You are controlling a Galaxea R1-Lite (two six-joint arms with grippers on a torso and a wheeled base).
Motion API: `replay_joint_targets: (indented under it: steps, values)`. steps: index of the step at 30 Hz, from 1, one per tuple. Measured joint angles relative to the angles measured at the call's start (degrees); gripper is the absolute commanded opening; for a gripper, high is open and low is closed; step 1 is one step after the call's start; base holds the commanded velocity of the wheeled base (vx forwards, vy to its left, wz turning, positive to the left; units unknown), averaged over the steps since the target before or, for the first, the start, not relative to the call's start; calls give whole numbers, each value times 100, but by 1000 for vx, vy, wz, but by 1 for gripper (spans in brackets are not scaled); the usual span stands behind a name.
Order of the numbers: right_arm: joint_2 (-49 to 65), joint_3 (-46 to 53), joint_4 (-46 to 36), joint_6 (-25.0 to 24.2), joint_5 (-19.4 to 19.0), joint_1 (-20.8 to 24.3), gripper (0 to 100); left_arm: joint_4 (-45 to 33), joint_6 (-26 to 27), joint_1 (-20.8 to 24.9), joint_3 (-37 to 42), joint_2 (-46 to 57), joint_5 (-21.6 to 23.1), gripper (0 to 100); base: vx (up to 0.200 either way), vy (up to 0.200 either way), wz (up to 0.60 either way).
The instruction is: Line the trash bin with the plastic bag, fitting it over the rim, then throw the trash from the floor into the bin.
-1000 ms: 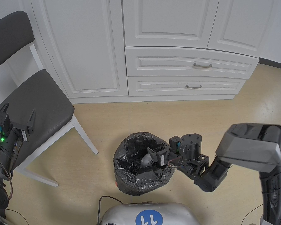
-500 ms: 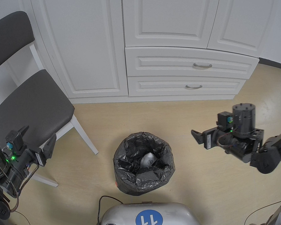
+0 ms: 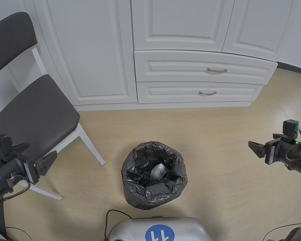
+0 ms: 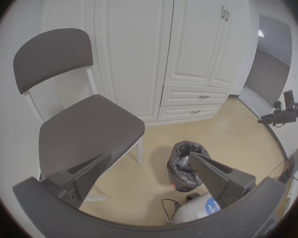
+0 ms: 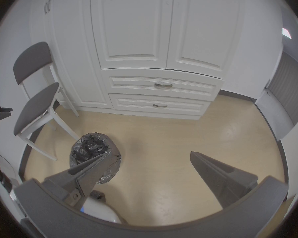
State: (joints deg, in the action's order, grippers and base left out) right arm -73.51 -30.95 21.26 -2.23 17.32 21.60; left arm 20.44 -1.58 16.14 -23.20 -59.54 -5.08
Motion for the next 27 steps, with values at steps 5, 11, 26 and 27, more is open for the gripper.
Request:
replay_joint_targets:
  steps: [5, 11, 26, 27]
  values:
    - [1189, 41, -963, -378, -233, -179, 100, -975, -183, -123, -568, 736, 126, 100, 0, 0, 0]
    - [2506, 144, -1404, -624, -416, -766, 100, -1525, -293, -455, -1097, 1512, 202, 100, 0, 0, 0]
    - [5483, 308, -2022, -699, -430, -1504, 100, -2293, -304, -1050, -1445, 3146, -57, 100, 0, 0, 0]
    - [5661, 319, -2186, -701, -400, -1517, 100, -2408, -288, -1093, -1458, 3254, -79, 100, 0, 0, 0]
